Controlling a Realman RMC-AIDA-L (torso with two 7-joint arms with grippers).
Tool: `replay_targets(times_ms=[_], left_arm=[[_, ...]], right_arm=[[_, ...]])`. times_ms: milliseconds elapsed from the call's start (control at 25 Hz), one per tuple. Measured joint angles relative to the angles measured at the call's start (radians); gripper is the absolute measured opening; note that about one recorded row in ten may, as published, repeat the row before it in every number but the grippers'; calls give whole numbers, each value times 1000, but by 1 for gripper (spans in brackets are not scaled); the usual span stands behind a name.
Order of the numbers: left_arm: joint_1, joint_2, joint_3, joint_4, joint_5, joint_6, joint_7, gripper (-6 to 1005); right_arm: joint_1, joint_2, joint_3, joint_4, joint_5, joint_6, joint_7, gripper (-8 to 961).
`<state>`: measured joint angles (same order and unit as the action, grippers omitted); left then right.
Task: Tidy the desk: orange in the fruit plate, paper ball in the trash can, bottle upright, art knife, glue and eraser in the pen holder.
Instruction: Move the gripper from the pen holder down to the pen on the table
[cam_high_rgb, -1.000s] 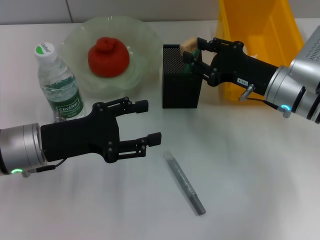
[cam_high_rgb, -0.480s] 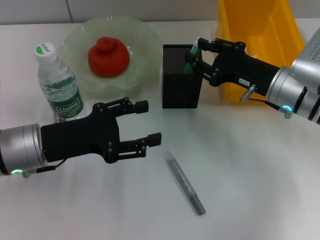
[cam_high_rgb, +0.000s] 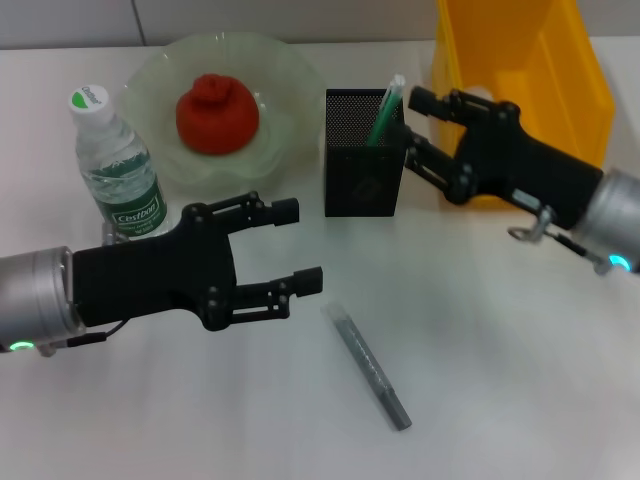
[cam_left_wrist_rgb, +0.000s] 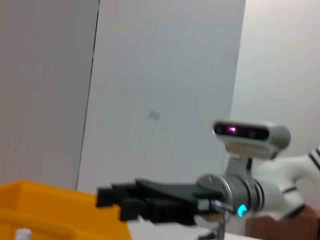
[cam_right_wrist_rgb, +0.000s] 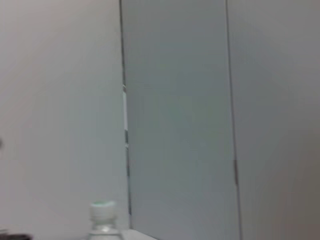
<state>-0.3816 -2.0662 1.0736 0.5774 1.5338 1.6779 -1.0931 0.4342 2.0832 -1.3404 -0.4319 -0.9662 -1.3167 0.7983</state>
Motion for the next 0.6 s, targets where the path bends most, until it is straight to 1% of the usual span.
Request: replay_targets(times_ms=[40,80,120,160,240,480,600], left_arm=[[0,1,-14,3,0,23,-5,785],[0,1,-14,3,0,23,-5,785],[0,1,-20,4,0,34,-6,785],[-1,1,-23,6,0,40,-7,785],[-2,2,-32,21,0,65,-19,785],[0,3,-33,36,5,70,-36,784],[5,4,-33,69,8,65,-76,784]], right_arm=[[-22,0,-3,12,-1,-46,-16,453],[-22,0,-3,12,-1,-46,-16,453],[-41,0,-7,28,-3,-95,-38,453],[-41,0,-7,28,-3,-95,-38,456],[-61,-1,-9,54,-4,-154,-53,463],[-91,-3,-6,81,-14,-182,-54,484],[-111,-4,-3,77,-61,-207,-54,495]])
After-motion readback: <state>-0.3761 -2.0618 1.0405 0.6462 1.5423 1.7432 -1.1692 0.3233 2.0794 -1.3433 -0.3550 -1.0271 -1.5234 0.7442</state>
